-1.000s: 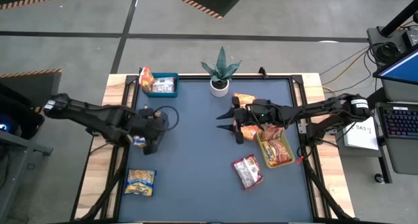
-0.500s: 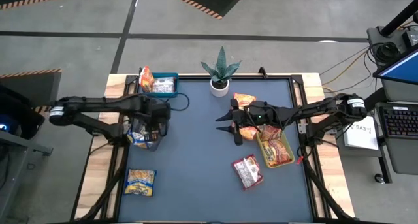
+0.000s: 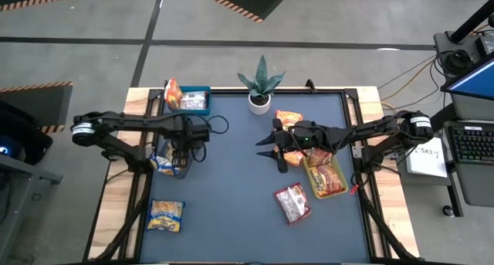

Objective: Sort Maruchan noodles
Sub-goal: Adjust the blue noodle pack in the bin

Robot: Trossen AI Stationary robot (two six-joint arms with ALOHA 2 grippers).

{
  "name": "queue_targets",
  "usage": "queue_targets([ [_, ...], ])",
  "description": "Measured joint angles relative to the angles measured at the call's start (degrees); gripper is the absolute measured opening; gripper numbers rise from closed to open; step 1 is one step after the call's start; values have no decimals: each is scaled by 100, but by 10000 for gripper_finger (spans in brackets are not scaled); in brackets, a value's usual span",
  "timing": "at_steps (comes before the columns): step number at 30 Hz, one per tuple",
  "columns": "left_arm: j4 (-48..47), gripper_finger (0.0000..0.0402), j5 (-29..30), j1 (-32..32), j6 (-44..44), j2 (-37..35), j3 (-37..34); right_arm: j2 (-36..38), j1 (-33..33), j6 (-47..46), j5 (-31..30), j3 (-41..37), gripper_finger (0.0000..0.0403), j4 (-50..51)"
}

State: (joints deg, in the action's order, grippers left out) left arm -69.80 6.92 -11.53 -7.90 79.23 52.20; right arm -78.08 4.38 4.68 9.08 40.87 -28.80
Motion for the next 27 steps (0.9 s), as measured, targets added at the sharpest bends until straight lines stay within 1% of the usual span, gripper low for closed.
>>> queue_targets([
  [8, 245, 136, 0, -90, -203, 165, -33, 0, -11, -110, 6, -5, 146, -4],
  [21, 359, 92, -191, -125, -236, 191, -251, 0, -24, -214, 11, -5, 146, 58],
  [23, 360, 77, -195, -125, -247, 191, -251, 0, -37, -214, 11, -5, 146, 66],
  [27, 357, 14, -213, -122, -273, 191, -251, 0, -38, -231, 11, -5, 146, 68],
])
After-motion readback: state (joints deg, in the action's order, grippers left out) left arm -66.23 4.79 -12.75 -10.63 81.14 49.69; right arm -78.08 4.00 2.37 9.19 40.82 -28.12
